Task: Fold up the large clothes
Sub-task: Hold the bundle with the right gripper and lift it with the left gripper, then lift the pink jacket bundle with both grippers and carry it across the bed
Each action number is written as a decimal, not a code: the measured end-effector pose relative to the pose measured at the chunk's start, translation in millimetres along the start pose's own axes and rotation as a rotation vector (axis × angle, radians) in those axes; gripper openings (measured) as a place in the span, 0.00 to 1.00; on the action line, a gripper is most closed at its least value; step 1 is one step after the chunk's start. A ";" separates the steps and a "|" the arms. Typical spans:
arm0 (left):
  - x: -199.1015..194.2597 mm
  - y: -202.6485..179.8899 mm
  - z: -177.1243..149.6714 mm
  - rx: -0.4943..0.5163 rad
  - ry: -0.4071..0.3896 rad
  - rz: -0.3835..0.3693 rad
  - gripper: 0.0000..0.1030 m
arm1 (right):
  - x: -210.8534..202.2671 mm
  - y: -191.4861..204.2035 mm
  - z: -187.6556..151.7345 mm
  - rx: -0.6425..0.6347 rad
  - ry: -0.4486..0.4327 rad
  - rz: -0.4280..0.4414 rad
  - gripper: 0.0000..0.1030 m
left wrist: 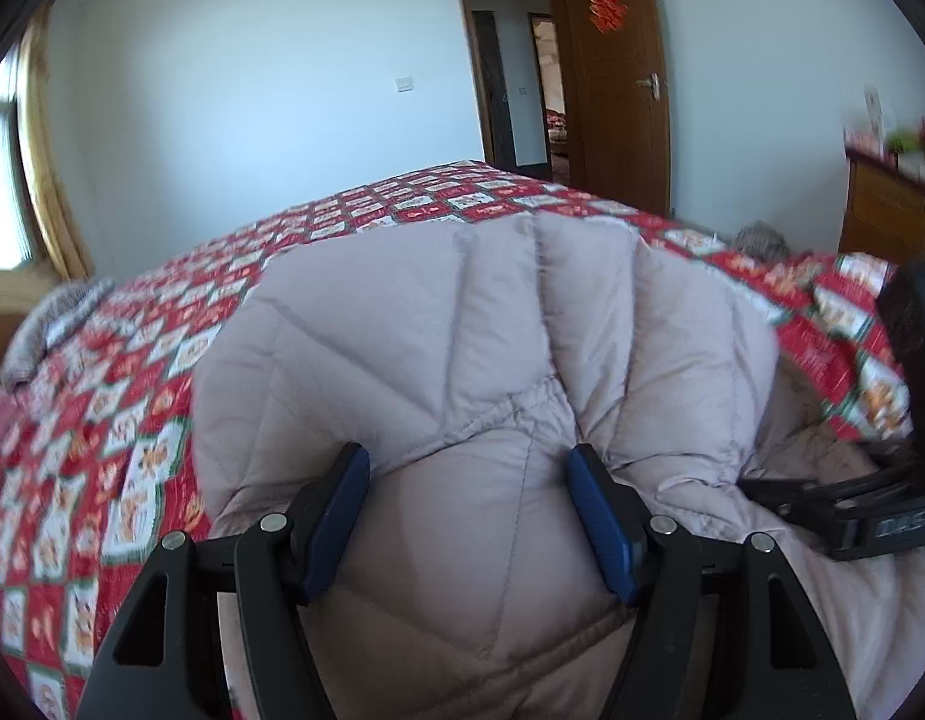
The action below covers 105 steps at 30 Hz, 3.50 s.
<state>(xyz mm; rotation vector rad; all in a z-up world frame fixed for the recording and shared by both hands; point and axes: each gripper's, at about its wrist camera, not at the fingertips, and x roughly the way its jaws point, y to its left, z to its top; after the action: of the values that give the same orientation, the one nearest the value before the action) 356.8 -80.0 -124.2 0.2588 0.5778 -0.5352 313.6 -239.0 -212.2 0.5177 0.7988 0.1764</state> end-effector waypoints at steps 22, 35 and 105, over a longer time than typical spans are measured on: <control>-37.2 86.4 -36.9 -0.502 0.077 -0.074 0.77 | -2.2 -6.5 -3.9 0.022 -0.024 0.029 0.62; 24.9 103.4 -62.1 -0.658 0.224 -0.379 0.99 | -0.7 -7.6 -2.5 0.031 -0.023 0.029 0.63; -72.7 40.7 -56.9 -0.450 0.048 -0.258 0.65 | -67.0 39.1 -42.6 0.104 -0.063 0.195 0.38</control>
<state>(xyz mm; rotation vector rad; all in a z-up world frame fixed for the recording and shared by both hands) 302.1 4.8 -124.8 -0.2336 0.7662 -0.6321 238.2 -212.2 -174.4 0.6970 0.6987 0.2981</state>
